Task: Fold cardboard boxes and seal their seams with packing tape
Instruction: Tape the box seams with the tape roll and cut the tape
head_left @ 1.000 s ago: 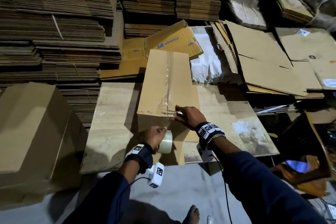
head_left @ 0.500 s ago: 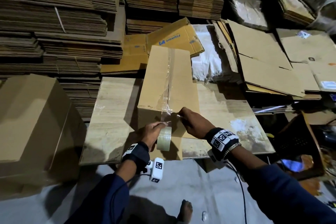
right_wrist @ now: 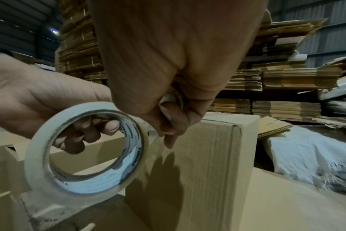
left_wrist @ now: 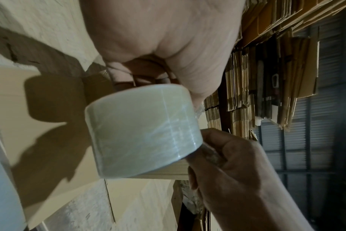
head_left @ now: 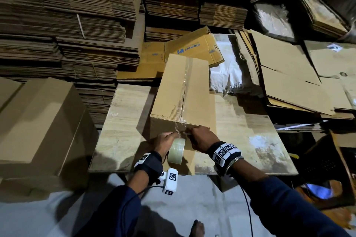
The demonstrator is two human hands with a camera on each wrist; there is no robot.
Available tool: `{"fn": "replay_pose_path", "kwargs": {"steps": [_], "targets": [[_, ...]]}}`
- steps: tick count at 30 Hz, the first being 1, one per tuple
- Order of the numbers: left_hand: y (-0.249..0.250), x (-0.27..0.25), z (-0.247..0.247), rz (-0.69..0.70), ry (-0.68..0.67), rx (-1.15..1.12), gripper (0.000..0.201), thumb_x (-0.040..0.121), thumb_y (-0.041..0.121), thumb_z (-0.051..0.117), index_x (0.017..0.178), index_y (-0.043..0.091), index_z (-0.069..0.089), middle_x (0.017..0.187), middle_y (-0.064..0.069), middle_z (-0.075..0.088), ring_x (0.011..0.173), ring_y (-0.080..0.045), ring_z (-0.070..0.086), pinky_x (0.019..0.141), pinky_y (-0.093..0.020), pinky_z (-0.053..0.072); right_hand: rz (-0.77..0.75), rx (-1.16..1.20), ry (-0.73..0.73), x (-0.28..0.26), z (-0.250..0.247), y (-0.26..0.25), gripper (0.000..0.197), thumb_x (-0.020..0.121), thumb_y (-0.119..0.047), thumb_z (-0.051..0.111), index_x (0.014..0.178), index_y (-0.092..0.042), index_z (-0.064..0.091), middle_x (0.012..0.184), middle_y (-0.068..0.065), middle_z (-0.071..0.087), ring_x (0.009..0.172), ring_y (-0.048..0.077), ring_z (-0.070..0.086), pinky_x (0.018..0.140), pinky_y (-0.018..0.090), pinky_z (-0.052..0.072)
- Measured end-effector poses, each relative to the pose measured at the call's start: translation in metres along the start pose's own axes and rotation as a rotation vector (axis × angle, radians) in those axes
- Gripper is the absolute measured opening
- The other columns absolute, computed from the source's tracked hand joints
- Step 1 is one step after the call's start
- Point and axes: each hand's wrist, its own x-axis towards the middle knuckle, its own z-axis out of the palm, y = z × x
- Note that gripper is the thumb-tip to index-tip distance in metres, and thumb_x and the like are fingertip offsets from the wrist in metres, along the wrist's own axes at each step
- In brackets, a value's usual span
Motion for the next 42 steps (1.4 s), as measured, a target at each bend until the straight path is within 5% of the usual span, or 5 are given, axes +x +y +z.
{"fn": "replay_pose_path", "kwargs": {"steps": [6, 13, 22, 36, 42], "targets": [[-0.008, 0.009, -0.011, 0.042, 0.073, 0.106, 0.019, 0.091, 0.023, 0.076, 0.095, 0.006, 0.082, 0.085, -0.007, 0.072, 0.078, -0.02, 0.06, 0.07, -0.03, 0.044, 0.118, -0.139, -0.116, -0.01, 0.0, 0.012, 0.036, 0.081, -0.028, 0.059, 0.115, -0.018, 0.066, 0.093, 0.011, 0.069, 0.082, 0.035, 0.065, 0.063, 0.033, 0.046], [-0.026, 0.008, -0.023, 0.023, 0.091, 0.217, 0.047, 0.075, 0.042, 0.076, 0.091, -0.002, 0.079, 0.085, -0.003, 0.069, 0.086, -0.016, 0.058, 0.078, -0.03, 0.04, 0.121, 0.048, 0.26, 0.002, -0.027, 0.022, 0.031, 0.093, -0.049, 0.044, 0.107, -0.023, 0.052, 0.078, 0.005, 0.069, 0.066, 0.028, 0.061, 0.062, 0.033, 0.05], [-0.029, 0.001, -0.042, -0.006, 0.115, 0.222, 0.019, 0.085, 0.029, 0.079, 0.094, 0.012, 0.084, 0.086, -0.005, 0.079, 0.083, -0.024, 0.07, 0.076, -0.033, 0.051, 0.15, 0.234, 0.199, 0.063, -0.015, 0.026, 0.098, 0.064, -0.1, 0.053, 0.124, -0.026, 0.032, 0.098, 0.007, 0.073, 0.073, 0.03, 0.065, 0.072, 0.043, 0.059], [-0.002, -0.011, -0.054, 0.047, 0.126, 0.241, 0.014, 0.083, 0.041, 0.078, 0.082, 0.028, 0.085, 0.088, 0.01, 0.08, 0.095, -0.016, 0.071, 0.091, -0.036, 0.055, -0.045, 0.089, 0.096, 0.073, 0.001, 0.04, 0.099, 0.077, -0.05, 0.087, 0.146, -0.024, 0.022, 0.115, 0.017, 0.07, 0.091, 0.04, 0.069, 0.077, 0.047, 0.058], [0.032, -0.017, -0.044, 0.112, 0.082, 0.133, 0.012, 0.093, 0.027, 0.075, 0.087, 0.021, 0.083, 0.08, 0.006, 0.077, 0.082, -0.021, 0.065, 0.075, -0.034, 0.047, 0.164, 0.369, 0.22, 0.091, -0.03, 0.057, 0.054, 0.101, -0.046, 0.056, 0.14, -0.013, 0.041, 0.139, 0.018, 0.048, 0.116, 0.038, 0.057, 0.103, 0.048, 0.049]]}}
